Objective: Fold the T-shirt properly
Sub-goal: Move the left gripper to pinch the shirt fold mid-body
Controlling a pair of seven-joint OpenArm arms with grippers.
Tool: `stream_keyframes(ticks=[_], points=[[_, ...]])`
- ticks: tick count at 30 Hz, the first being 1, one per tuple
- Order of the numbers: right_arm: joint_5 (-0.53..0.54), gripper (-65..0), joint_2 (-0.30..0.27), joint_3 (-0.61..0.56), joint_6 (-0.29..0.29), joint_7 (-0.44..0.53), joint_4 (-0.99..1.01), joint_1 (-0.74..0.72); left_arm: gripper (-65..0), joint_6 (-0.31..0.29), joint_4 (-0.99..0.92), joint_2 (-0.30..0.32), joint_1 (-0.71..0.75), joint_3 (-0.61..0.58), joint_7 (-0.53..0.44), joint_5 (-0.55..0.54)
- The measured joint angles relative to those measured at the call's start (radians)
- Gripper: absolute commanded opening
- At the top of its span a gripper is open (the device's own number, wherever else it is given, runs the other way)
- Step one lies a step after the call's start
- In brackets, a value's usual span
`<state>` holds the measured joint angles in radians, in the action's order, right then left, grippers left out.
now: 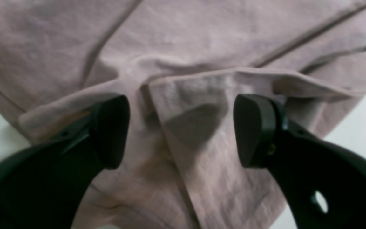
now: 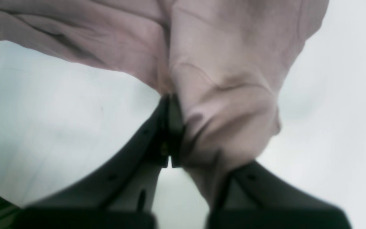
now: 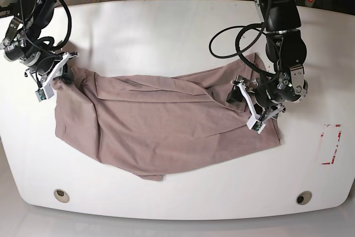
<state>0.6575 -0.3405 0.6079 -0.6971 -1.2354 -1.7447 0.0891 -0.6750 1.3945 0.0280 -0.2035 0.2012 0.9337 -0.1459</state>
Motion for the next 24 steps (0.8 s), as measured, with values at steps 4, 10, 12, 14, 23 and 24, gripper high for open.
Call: stream_keyframes(ticks=[4, 10, 12, 14, 23, 24], points=[[0.0, -65.0, 0.0, 0.001, 0.0, 0.0, 0.0, 0.0, -17.9, -0.003, -0.039, -0.003, -0.002, -0.002, 0.0, -0.001], [0.0, -65.0, 0.0, 0.001, 0.0, 0.0, 0.0, 0.0, -28.9, -0.003, -0.044, 0.0, -0.006, -0.022, 0.0, 0.0], [0.001, -65.0, 0.0, 0.001, 0.0, 0.0, 0.0, 0.0, -36.4, -0.003, -0.044, -0.003, -0.006, -0.028, 0.0, -0.001], [0.001, -65.0, 0.0, 0.001, 0.0, 0.0, 0.0, 0.0, -41.0, -0.016, -0.044, -0.003, -0.007, -0.031, 0.0, 0.0], [-0.002, -65.0, 0.0, 0.001, 0.0, 0.0, 0.0, -0.013, -62.5, -0.018, -0.044, -0.002, -0.011, -0.039, 0.0, 0.008], [-0.003, -65.0, 0.0, 0.001, 0.0, 0.0, 0.0, -0.013, -65.0, -0.018, -0.044, 0.0, -0.011, -0.048, 0.0, 0.008]])
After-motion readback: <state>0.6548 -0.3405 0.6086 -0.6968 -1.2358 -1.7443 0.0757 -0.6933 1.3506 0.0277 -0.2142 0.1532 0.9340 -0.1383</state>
